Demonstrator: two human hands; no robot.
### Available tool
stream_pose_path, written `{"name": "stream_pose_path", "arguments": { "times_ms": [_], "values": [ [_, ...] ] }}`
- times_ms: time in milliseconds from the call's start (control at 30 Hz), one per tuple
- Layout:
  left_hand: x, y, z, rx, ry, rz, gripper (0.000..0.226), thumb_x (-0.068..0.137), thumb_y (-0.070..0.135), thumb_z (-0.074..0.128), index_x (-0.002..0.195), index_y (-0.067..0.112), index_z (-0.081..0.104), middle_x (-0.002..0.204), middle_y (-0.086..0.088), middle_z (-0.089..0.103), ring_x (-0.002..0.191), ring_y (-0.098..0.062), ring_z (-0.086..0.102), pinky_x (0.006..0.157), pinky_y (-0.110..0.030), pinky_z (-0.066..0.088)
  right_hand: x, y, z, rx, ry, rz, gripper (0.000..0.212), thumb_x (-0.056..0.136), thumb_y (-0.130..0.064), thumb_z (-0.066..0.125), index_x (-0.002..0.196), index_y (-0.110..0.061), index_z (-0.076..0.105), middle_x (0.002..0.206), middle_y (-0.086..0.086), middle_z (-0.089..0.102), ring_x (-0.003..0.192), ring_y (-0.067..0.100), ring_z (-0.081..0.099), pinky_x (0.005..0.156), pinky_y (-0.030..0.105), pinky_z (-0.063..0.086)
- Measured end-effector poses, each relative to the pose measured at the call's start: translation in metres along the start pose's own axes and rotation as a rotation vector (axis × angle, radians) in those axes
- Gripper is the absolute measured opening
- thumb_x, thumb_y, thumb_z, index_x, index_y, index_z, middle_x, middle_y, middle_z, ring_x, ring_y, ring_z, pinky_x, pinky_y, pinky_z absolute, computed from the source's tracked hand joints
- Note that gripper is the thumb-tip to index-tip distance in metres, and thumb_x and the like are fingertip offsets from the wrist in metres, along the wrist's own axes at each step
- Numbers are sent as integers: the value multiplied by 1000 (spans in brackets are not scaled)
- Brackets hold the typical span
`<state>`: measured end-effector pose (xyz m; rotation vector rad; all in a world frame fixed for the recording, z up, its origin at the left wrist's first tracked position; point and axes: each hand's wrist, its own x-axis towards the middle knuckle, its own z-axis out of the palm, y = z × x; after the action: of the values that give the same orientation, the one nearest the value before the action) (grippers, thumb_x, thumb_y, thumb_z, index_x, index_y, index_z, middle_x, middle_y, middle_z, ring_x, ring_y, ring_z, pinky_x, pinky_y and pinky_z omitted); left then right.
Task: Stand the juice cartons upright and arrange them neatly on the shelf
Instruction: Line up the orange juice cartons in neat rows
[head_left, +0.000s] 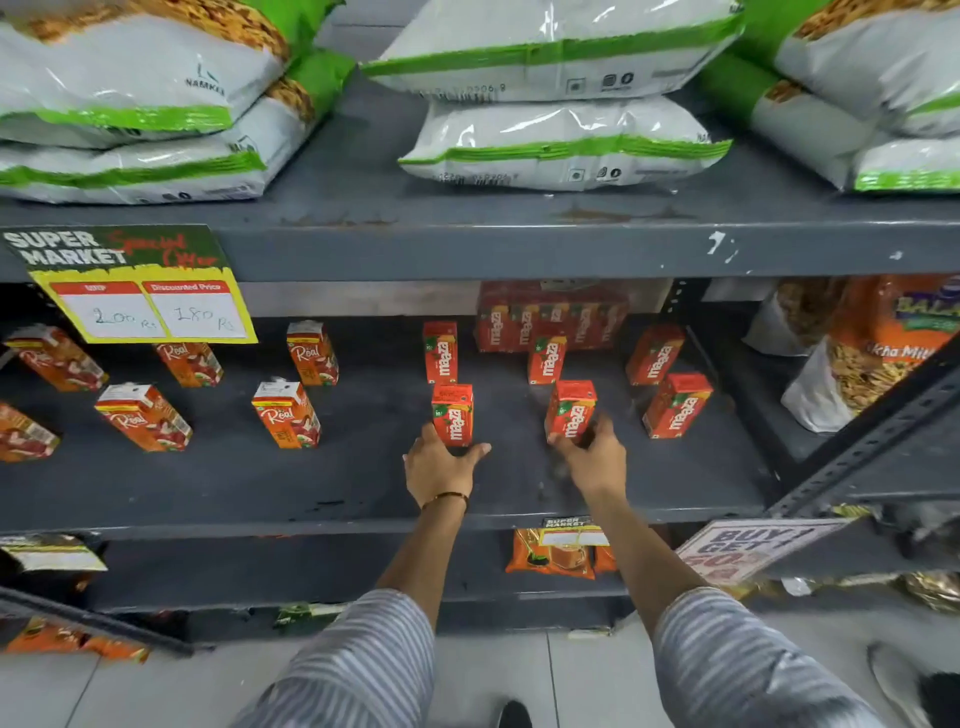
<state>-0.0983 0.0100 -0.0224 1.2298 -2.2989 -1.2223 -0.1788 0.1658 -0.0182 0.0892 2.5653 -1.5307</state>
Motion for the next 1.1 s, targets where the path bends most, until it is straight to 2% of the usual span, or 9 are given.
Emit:
{"name": "stream_pose_path", "arguments": {
  "times_ms": [133,333,700,867,1100],
  "values": [
    [2,6,0,74,34,-28,58,65,50,76,102,11,52,103,-10,67,99,-30,62,78,-41,53,6,0,3,-39,-33,-1,48,77,-29,74,116,-10,54,110,12,69,102,31,64,86,35,48],
    [7,12,-2,107,79,-63,50,69,48,74,99,12,56,99,-9,69,91,-29,65,66,-33,45,6,-1,8,-101,14,-15,43,79,-34,71,109,-8,57,106,14,70,100,33,65,82,35,49],
    [10,11,-3,116,120,-91,48,69,46,75,97,11,56,98,-10,70,90,-30,66,69,-37,48,6,-5,10,-254,-12,-50,53,77,-47,68,113,-10,54,107,13,69,103,34,63,85,43,53],
    [10,10,-3,113,119,-89,50,67,45,76,97,11,55,97,-11,70,89,-31,66,68,-36,46,7,-3,9,-306,-25,-58,54,76,-44,70,118,-14,54,110,12,69,105,33,62,87,44,53],
    [12,10,-2,131,117,-85,50,70,45,75,103,11,56,103,-12,70,95,-32,66,77,-41,51,8,-3,13,-355,8,-69,52,79,-43,69,119,-14,53,113,12,68,106,33,62,85,41,51]
  ]
}}
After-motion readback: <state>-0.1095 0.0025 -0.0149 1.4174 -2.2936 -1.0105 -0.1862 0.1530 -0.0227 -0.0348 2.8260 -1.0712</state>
